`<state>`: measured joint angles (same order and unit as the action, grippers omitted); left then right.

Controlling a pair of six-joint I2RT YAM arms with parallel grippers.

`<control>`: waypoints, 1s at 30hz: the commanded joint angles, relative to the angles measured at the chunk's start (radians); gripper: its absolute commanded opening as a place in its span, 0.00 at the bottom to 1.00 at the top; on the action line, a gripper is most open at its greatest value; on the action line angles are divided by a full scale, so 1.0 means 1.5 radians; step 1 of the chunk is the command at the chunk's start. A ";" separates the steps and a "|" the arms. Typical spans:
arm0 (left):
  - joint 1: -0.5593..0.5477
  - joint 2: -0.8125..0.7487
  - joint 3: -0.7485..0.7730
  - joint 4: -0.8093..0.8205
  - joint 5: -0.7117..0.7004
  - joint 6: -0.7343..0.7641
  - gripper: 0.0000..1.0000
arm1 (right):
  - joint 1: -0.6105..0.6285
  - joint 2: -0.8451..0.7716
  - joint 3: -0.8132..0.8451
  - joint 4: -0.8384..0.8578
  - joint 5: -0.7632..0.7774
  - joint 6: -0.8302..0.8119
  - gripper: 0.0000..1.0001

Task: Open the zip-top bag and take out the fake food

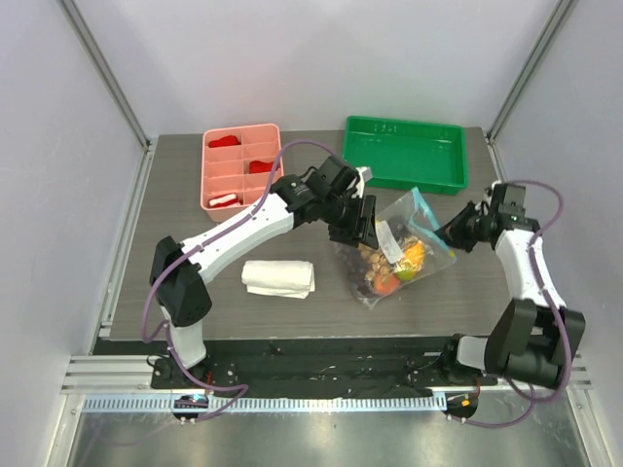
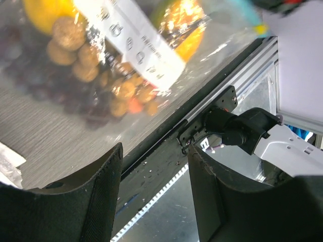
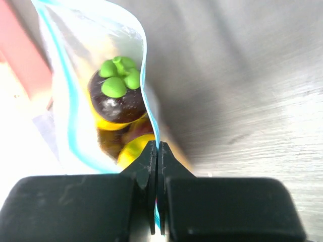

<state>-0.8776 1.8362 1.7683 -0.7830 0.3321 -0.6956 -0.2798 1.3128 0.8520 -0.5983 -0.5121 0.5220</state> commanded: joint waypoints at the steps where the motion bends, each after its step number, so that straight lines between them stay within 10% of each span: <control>1: -0.001 -0.032 0.030 0.005 0.012 -0.004 0.54 | 0.035 -0.096 0.128 -0.147 0.107 -0.004 0.01; 8: -0.002 -0.043 0.054 0.018 0.017 -0.018 0.54 | 0.162 -0.137 0.211 -0.196 0.165 0.048 0.01; 17: 0.006 -0.148 0.021 0.013 -0.028 -0.043 0.54 | 0.555 -0.093 0.227 -0.124 0.294 0.158 0.01; 30: 0.068 -0.220 -0.079 -0.057 -0.109 -0.100 0.54 | 0.583 -0.077 0.264 -0.117 0.286 0.236 0.01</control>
<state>-0.7994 1.4998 1.7111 -0.8742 0.1665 -0.7891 0.5827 1.2366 1.2358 -0.8200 -0.1020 0.8143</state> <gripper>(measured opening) 0.540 0.025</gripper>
